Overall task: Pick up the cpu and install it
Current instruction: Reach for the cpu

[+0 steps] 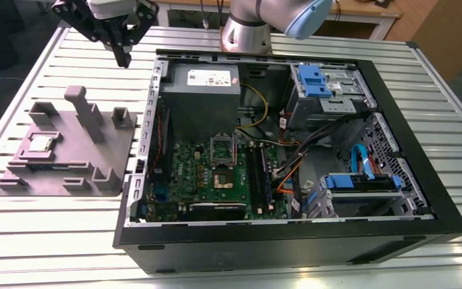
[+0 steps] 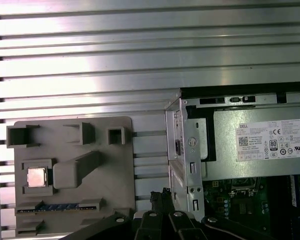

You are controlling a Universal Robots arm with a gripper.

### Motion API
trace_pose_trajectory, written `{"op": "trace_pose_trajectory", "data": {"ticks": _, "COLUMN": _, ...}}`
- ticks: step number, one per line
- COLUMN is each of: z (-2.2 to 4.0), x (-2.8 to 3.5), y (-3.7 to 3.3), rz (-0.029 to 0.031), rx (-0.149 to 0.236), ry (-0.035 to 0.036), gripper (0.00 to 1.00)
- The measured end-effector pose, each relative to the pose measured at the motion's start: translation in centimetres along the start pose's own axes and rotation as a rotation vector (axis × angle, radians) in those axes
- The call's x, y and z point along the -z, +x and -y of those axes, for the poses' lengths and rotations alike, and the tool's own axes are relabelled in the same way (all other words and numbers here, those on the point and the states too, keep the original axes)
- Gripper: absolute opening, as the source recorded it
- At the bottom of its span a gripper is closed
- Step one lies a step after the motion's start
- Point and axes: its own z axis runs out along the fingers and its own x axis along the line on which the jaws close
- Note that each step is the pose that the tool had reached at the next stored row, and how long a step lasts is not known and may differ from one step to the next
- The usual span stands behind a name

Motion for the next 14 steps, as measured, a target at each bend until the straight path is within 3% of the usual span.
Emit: {"op": "trace_pose_trajectory", "data": {"ticks": 14, "z": 0.05, "x": -0.04, "y": 0.65, "rz": -0.0002, "rx": 0.000, "ry": 0.0000, "gripper": 0.11}}
